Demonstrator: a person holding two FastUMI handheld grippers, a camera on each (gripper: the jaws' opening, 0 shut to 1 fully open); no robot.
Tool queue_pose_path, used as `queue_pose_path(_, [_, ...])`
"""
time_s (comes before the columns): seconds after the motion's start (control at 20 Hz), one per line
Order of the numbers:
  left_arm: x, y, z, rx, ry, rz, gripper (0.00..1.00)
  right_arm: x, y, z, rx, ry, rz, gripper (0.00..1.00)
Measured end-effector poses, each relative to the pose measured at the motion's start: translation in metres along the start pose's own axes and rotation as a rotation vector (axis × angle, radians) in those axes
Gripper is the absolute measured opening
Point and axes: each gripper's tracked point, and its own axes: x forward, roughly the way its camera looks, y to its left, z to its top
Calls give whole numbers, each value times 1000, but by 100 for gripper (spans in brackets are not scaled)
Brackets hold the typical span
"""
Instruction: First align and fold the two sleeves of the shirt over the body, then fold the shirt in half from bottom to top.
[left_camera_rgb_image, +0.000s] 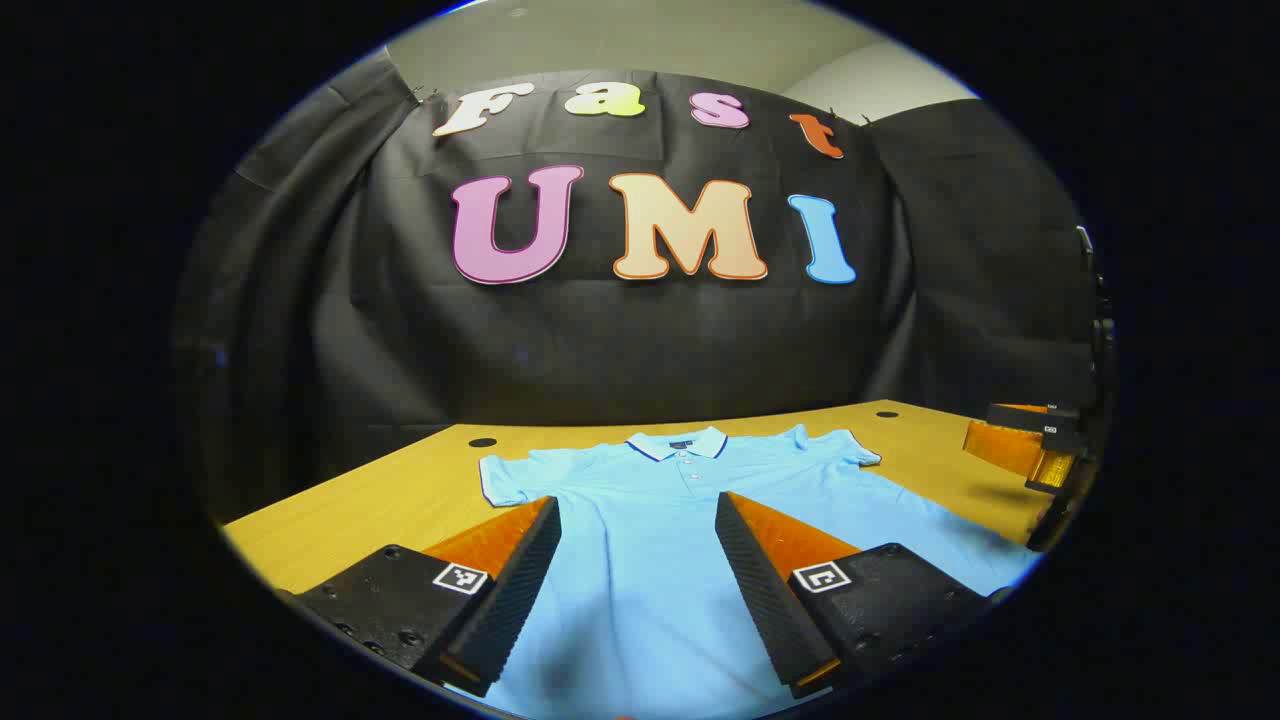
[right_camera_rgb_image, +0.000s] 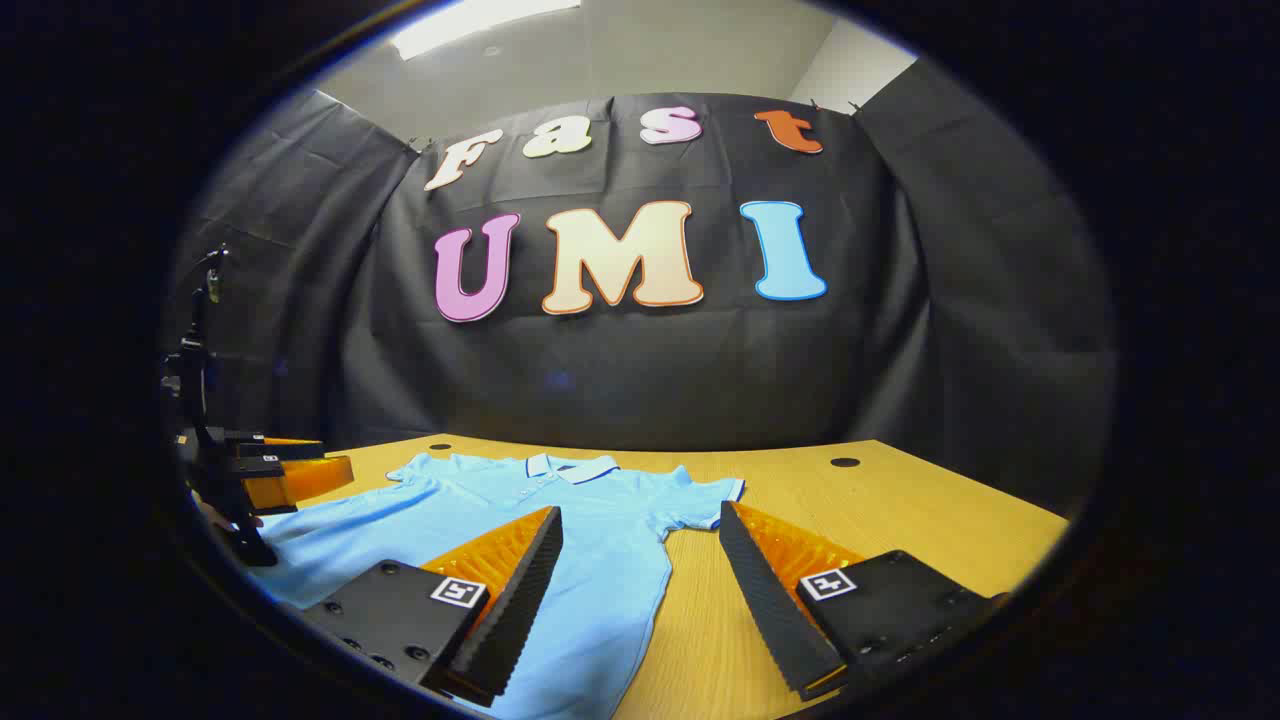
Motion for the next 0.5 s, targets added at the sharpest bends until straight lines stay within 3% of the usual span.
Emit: queue_pose_path(0.5, [1,0,0,-9,-3,1,94,3,1,-1,2,2,7,98])
